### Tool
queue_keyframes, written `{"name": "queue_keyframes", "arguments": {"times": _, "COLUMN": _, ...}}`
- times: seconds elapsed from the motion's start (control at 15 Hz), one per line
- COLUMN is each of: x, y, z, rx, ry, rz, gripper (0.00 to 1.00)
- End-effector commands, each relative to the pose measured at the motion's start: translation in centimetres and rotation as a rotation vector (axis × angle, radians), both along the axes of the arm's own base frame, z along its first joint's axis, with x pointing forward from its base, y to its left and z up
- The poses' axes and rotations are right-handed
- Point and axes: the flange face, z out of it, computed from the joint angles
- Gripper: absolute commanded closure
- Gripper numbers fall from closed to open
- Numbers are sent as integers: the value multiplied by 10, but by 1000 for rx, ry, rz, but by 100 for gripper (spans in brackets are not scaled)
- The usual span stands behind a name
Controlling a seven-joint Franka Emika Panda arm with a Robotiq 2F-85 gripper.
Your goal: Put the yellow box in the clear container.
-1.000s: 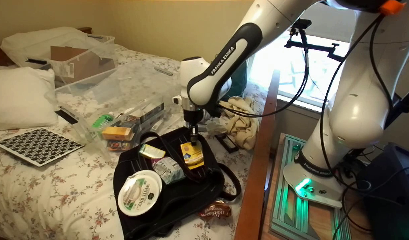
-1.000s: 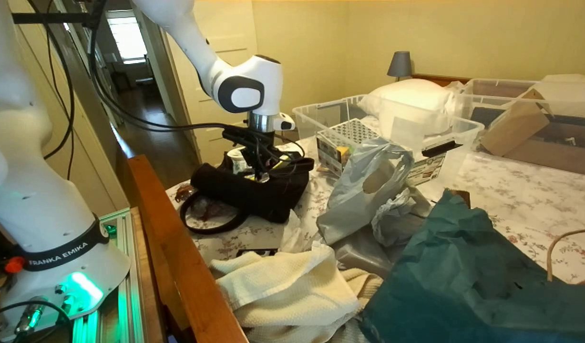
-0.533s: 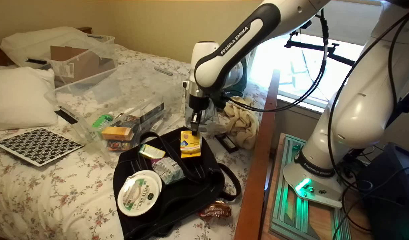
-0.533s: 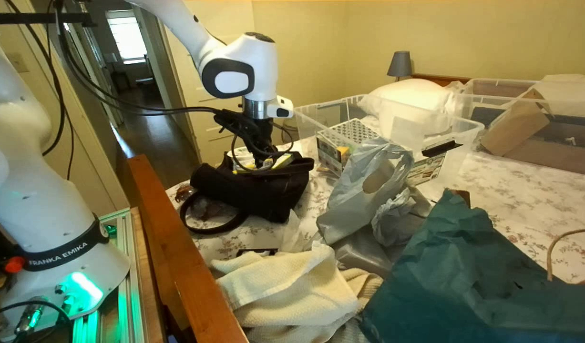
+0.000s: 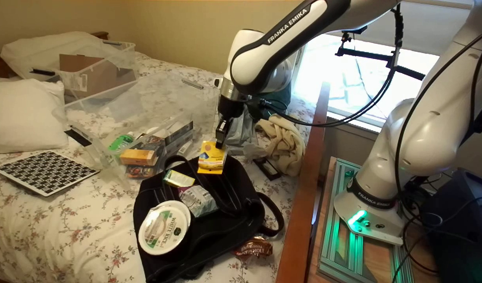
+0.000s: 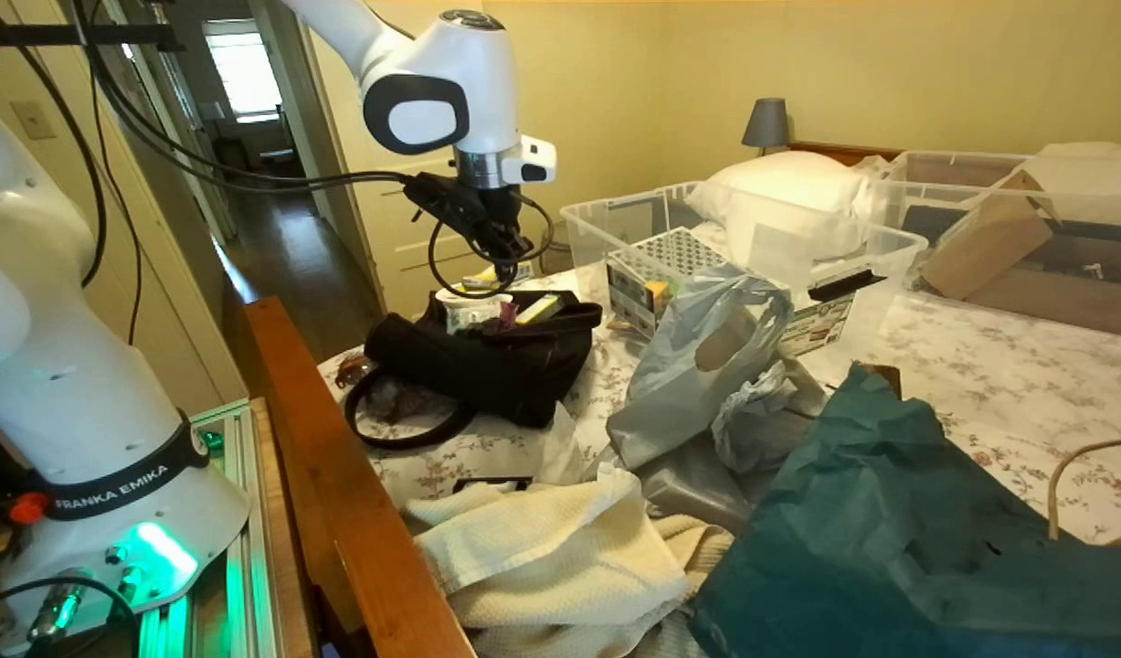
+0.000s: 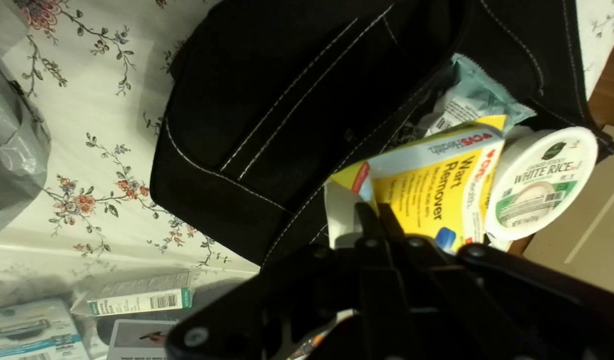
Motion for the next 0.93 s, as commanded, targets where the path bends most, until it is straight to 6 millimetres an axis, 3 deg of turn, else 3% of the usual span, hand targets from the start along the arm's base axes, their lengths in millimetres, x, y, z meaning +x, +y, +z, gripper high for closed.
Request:
{"name": "queue_keyframes", "arguments": {"times": 0.0, "x": 0, "y": 0, "z": 0, "rx": 0, "ry": 1, "rz": -2, "gripper": 99}}
{"name": "queue_keyframes", "arguments": {"times": 0.53, "x": 43, "y": -35, "z": 45, "rx": 230, "ry": -34, "rz": -395, "gripper": 99}}
{"name": "queue_keyframes", "arguments": {"times": 0.87, "x": 80, "y": -40, "z": 68, "rx": 348, "ry": -49, "rz": -626, "gripper": 99}}
